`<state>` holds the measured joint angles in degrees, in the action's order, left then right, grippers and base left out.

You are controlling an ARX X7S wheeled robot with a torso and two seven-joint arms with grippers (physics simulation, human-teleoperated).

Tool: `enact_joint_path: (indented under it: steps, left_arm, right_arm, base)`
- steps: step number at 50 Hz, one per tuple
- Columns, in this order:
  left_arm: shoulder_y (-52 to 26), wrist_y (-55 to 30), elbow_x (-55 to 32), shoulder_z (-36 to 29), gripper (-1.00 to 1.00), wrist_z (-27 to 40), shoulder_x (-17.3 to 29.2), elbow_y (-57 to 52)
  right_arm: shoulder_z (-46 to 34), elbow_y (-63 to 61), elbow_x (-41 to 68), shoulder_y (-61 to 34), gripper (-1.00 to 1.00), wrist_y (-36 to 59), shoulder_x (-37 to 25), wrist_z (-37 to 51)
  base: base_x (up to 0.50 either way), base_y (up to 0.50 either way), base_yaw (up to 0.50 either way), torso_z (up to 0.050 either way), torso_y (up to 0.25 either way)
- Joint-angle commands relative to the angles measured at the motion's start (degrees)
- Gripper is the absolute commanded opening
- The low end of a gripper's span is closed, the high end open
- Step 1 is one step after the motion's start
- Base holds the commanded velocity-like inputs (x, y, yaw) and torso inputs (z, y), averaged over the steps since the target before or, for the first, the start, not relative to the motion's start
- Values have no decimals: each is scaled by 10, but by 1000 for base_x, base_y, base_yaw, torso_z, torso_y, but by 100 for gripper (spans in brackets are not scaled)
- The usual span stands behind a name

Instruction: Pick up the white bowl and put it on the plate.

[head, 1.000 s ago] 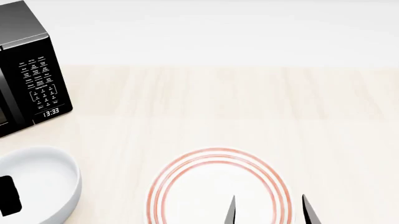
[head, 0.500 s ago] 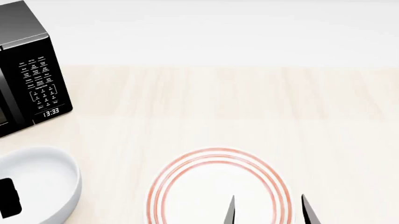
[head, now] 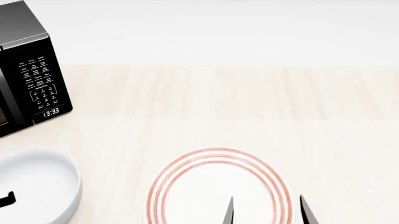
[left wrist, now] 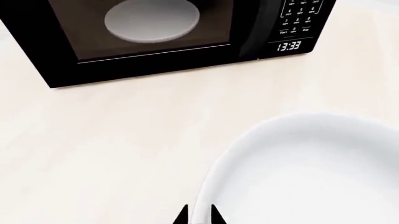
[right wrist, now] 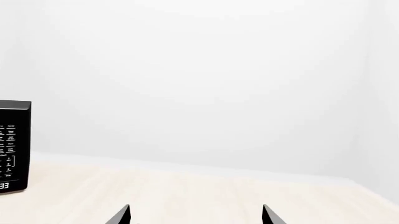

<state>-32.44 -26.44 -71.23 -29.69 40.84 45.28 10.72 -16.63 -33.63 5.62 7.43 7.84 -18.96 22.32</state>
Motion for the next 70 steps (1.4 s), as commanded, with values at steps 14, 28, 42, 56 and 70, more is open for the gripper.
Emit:
enact_joint_path:
  steps: [14,28,42,56,70]
  left_arm:
    - [19,21,-20,13,-100,-4,0,-14]
    - [17,23,-44,31,-100,10,3,-53]
    - [-8,2,-69,37,-100,31,8,-115]
    - [-52,-20,-88,44,-100,47,11,-139]
    - [-128,-49,-98,26,-100,45,-45,-101]
  right_arm:
    - [-9,4,-2,-2,100,-3,-2,3]
    - [-9,5,3,-5,100,-3,-4,4]
    - [-10,3,5,-5,100,-3,-6,8]
    - [-12,8,6,-7,100,-4,-8,10]
    - [-16,13,4,-9,100,-7,-9,12]
  base:
    - [0,0,0,0,0]
    - [0,0,0,0,0]
    - [0,0,0,0,0]
    - [0,0,0,0,1]
    - [0,0,0,0,1]
